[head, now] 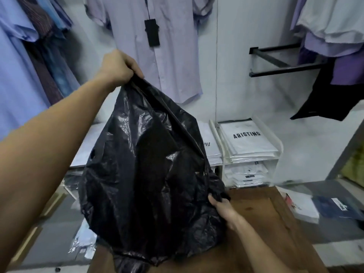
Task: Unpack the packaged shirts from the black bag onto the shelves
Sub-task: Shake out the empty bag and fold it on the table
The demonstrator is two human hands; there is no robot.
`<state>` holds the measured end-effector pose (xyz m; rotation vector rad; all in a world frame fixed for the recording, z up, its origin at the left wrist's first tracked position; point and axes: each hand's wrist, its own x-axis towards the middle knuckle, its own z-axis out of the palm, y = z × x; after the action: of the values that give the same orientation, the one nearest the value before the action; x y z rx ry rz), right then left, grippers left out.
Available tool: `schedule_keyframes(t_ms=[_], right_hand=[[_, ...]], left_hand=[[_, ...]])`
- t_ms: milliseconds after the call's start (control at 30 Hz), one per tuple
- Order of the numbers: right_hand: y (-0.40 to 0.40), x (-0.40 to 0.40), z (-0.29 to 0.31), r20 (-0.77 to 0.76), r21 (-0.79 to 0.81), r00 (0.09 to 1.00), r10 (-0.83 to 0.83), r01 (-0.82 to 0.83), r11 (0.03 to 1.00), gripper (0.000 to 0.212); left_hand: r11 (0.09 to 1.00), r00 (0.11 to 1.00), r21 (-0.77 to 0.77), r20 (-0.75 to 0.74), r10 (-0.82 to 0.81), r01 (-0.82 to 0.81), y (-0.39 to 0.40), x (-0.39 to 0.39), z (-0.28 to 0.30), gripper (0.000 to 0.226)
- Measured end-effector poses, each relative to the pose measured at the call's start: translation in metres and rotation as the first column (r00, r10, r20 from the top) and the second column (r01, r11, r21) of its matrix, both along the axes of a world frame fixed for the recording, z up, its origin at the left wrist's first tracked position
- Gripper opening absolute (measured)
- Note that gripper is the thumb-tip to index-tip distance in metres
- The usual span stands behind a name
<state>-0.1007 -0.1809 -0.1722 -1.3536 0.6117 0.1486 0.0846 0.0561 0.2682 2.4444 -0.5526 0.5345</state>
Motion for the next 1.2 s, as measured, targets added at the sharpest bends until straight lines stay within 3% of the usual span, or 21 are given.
schedule_keyframes(t_ms=[100,267,367,433,533,600,700,767,833,900,933,1033,1133,1167,1200], right_hand=[[-0.021,-0.002,-0.012,-0.016,-0.079,0.982,-0.19,0.188,0.979,0.049],[-0.05,-0.004,-0.01,-0.079,0.038,0.978,-0.194,0.198,0.98,0.044],[-0.056,-0.002,0.005,-0.061,0.154,0.99,-0.131,0.139,0.978,0.037],[-0.061,-0.005,0.015,-0.027,0.252,0.981,-0.19,0.191,0.949,0.028],[-0.082,0.0,0.005,-0.029,0.324,0.953,-0.3,0.293,0.9,0.048],[-0.092,0.004,-0.006,-0.062,0.178,0.959,-0.277,0.284,0.942,0.051],[-0.097,0.01,-0.021,-0.141,-0.2,0.97,-0.199,0.168,0.965,0.046],[-0.091,0.006,-0.006,-0.187,-0.423,0.974,-0.127,0.037,0.905,0.061],[-0.086,0.006,0.02,-0.23,-0.666,0.969,-0.087,-0.091,0.741,0.057],[-0.073,0.013,0.063,-0.033,-0.797,0.995,-0.094,0.031,0.603,0.041],[-0.062,0.019,0.089,0.15,-0.776,0.986,-0.067,0.159,0.61,0.036],[-0.025,0.035,0.184,0.534,-0.608,0.842,0.084,0.313,0.73,0.044],[0.012,0.055,0.289,0.658,-0.5,0.734,0.165,0.263,0.825,0.083],[0.019,0.063,0.316,0.691,-0.461,0.707,0.15,0.272,0.844,0.081],[0.022,0.073,0.337,0.721,-0.448,0.678,0.143,0.298,0.843,0.063]], left_hand=[[0.98,0.996,0.192,0.082,0.032,-0.048,0.014,-0.001,0.019,0.042],[0.878,0.983,0.466,0.184,0.024,-0.108,0.025,-0.001,0.033,0.034],[0.882,0.982,0.438,0.143,0.12,-0.172,0.026,-0.005,0.028,0.037],[0.894,0.979,0.401,0.116,0.169,-0.202,0.03,-0.002,0.027,0.032],[0.919,0.97,0.312,0.088,0.226,-0.242,0.036,0.001,0.033,0.029],[0.945,0.969,0.212,0.047,0.243,-0.247,0.035,0.002,0.038,0.029],[0.986,0.986,-0.014,-0.029,0.167,-0.167,0.023,0.0,0.042,0.02],[0.994,0.996,-0.068,-0.028,0.084,-0.086,0.012,-0.001,0.042,0.016],[0.998,0.997,-0.034,-0.065,0.048,-0.051,-0.002,-0.005,0.042,0.011],[1.0,0.994,-0.01,-0.112,-0.003,0.002,-0.018,-0.008,0.041,0.007],[1.0,0.992,-0.009,-0.126,-0.024,0.023,-0.028,-0.01,0.041,0.007],[0.992,0.978,-0.029,-0.165,-0.125,0.122,-0.061,-0.023,0.036,0.011],[0.966,0.945,-0.04,-0.202,-0.257,0.254,-0.091,-0.045,0.031,0.012],[0.951,0.929,-0.058,-0.204,-0.31,0.305,-0.099,-0.053,0.031,0.015],[0.932,0.91,-0.09,-0.204,-0.361,0.35,-0.105,-0.06,0.031,0.019]])
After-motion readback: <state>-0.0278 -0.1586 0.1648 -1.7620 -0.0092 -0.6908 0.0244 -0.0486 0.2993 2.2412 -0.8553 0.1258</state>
